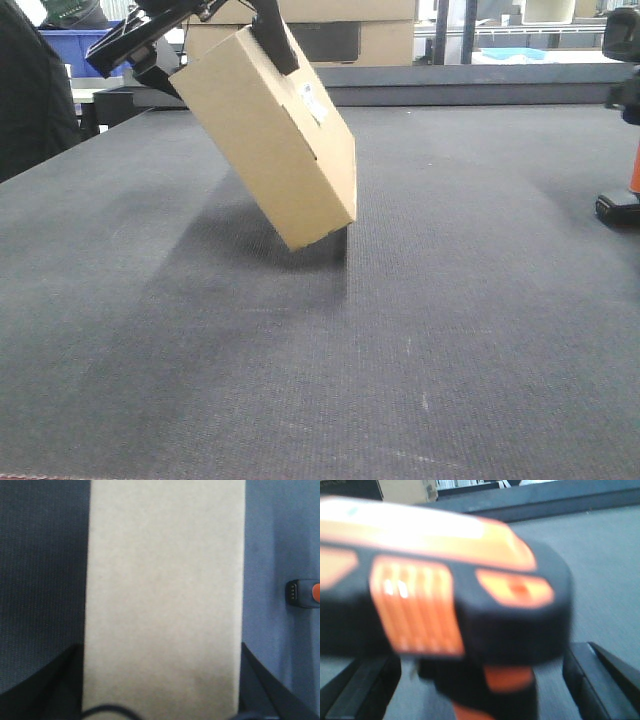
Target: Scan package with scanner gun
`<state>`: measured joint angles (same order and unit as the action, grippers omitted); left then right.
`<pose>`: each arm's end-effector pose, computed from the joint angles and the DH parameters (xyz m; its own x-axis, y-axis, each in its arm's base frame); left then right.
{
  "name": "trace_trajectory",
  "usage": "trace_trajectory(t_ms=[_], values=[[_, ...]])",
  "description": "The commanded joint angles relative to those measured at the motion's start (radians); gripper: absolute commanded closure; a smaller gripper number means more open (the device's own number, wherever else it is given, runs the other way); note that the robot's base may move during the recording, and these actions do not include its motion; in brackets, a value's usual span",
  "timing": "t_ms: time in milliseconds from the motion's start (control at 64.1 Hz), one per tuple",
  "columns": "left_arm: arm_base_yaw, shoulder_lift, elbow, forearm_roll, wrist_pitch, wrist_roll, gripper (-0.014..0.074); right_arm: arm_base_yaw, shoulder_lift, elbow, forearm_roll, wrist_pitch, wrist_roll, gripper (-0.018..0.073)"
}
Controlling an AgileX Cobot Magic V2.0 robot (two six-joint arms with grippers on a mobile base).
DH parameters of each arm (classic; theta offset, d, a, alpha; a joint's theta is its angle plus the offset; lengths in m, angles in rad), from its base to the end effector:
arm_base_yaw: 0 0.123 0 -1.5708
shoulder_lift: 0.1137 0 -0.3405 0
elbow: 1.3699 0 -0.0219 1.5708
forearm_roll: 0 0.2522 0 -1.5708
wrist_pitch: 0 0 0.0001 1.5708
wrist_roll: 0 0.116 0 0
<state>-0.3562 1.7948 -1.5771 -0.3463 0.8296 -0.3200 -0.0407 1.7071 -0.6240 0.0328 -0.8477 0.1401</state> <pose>0.3955 -0.1782 0.3431 -0.8902 -0.2166 -0.4007 0.0069 0.8732 -0.4873 0.3540 -0.0173 0.2359 -0.1354 0.1667 -0.9767 0.0879 0.9839 0.1557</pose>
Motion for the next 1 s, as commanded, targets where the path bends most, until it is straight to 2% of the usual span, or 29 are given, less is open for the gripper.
trace_trajectory(t_ms=[0,328,390,453,515,640,655,671,796,983], values=[[-0.006,-0.007,-0.002,-0.006,-0.015,0.003,0.0707,0.003,0.015,-0.038,0.027,0.029,0.000,-0.0009],[-0.006,-0.007,-0.002,-0.006,-0.018,0.003,0.0707,0.003,0.017,-0.051,0.029,0.013,0.000,-0.0008],[-0.006,-0.007,-0.002,-0.006,-0.018,0.003,0.0707,0.003,0.017,-0.051,0.029,0.013,0.000,0.0018],[-0.006,-0.007,-0.002,-0.006,-0.018,0.003,0.0707,0.003,0.017,-0.051,0.029,0.012,0.000,0.0095],[-0.006,-0.007,-0.002,-0.006,-0.018,0.003,0.0707,0.003,0.017,-0.051,0.029,0.012,0.000,0.0228],[-0.006,-0.007,-0.002,-0.006,-0.022,0.003,0.0707,0.003,0.017,-0.051,0.029,0.026,0.000,0.0625],[-0.006,-0.007,-0.002,-0.006,-0.025,0.003,0.0707,0.003,0.017,-0.051,0.029,0.026,0.000,0.0649],[-0.006,-0.007,-0.002,-0.006,-0.026,0.003,0.0707,0.003,0.017,-0.051,0.029,0.026,0.000,0.0718],[-0.006,-0.007,-0.004,-0.050,-0.032,0.003,0.0707,0.003,0.012,-0.051,0.015,-0.015,-0.043,0.0720],[-0.006,-0.007,-0.013,-0.079,-0.028,0.003,0.0707,0.003,-0.056,-0.069,0.020,-0.004,-0.286,0.0720]])
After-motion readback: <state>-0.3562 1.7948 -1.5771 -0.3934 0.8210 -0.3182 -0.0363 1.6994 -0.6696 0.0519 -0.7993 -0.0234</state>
